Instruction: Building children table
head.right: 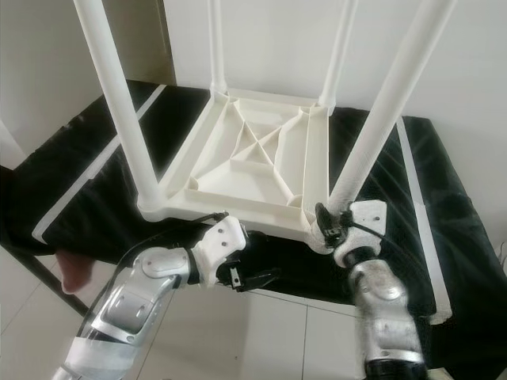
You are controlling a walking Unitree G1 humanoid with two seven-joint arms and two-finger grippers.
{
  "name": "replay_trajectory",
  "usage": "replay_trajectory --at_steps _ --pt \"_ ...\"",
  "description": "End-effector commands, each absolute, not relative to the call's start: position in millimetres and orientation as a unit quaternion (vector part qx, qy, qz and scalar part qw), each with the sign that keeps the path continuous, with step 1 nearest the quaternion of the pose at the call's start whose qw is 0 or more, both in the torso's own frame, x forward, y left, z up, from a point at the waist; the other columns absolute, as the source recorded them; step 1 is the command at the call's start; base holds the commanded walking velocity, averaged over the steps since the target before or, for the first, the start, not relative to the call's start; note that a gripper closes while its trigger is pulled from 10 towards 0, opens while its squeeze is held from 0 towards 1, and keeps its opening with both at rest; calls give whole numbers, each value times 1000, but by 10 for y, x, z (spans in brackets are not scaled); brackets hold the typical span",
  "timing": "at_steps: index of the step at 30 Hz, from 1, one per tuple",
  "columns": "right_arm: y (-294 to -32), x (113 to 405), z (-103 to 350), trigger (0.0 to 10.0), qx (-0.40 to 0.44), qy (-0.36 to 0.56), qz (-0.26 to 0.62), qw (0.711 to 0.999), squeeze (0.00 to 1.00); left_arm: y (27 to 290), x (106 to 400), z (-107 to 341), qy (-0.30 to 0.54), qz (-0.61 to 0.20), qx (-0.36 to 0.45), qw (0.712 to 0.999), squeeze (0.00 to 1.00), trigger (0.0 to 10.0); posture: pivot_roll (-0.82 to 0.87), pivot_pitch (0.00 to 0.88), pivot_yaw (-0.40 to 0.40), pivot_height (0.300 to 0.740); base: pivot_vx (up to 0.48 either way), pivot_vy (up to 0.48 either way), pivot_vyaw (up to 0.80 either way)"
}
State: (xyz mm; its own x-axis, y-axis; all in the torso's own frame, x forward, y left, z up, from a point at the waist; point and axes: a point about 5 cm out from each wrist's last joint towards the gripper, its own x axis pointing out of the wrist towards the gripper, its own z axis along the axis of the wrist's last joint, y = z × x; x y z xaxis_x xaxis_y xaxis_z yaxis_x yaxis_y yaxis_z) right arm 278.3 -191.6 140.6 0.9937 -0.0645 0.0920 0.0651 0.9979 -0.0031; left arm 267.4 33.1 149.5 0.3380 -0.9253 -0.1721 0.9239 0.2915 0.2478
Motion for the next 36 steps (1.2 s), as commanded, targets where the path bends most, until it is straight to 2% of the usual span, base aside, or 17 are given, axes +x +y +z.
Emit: replay_trajectory --at_steps 1,3,5,9,10,14,15,17,29,30,32,33,36 --pt "-1964 2730 1238 10000 -9 0 -97 995 0 344 2763 1511 -15 -512 152 845 0 10000 -17 21 -27 740 0 0 0" --pt "-1925 2708 1222 10000 -7 5 -125 992 0 344 2773 1520 -17 -510 149 847 0 10000 -19 21 -27 740 0 0 0" --pt "-1726 2710 1197 10000 30 13 -139 990 0 342 2830 1560 -16 -503 129 855 0 10000 -22 19 -24 740 0 0 0" --pt "-1541 2737 1198 10000 73 21 -133 988 0 337 2867 1589 -18 -497 124 859 0 10000 -21 20 -25 740 0 0 0" --pt "-1454 2740 1247 10000 74 10 -108 991 0 345 2871 1603 -21 -493 121 861 0 10000 -23 23 -26 740 0 0 0" --pt "-1460 2737 1278 10000 74 1 -101 992 0 352 2871 1602 -20 -491 115 863 0 10000 -24 23 -27 740 0 0 0" --pt "-1500 2726 1300 10000 68 -1 -107 992 976 350 2854 1589 -18 -491 112 864 0 10000 -23 26 -36 740 0 0 0" --pt "-1512 2736 1314 10000 65 -3 -105 992 1000 347 2856 1585 -18 -491 111 864 0 10000 -23 26 -36 740 0 0 0" --pt "-1610 2742 1423 10000 36 -36 -72 996 1000 359 2877 1590 -18 -497 102 861 0 10000 -12 23 -43 740 0 0 0" --pt "-1659 2745 1413 10000 43 -34 -55 997 478 356 2876 1597 -24 -492 115 863 0 10000 -3 24 -43 740 0 0 0" --pt "-1697 2747 1409 10000 50 -35 -38 997 478 352 2869 1600 -30 -489 126 863 0 10000 2 23 -42 740 0 0 0" --pt "-1746 2761 1400 10000 43 -33 7 999 0 348 2841 1583 -26 -494 130 860 0 10000 19 26 -48 740 0 0 0" --pt "-1818 2792 1388 10000 12 -35 46 998 0 372 2810 1551 -21 -492 132 860 0 10000 29 25 -56 740 0 0 0"
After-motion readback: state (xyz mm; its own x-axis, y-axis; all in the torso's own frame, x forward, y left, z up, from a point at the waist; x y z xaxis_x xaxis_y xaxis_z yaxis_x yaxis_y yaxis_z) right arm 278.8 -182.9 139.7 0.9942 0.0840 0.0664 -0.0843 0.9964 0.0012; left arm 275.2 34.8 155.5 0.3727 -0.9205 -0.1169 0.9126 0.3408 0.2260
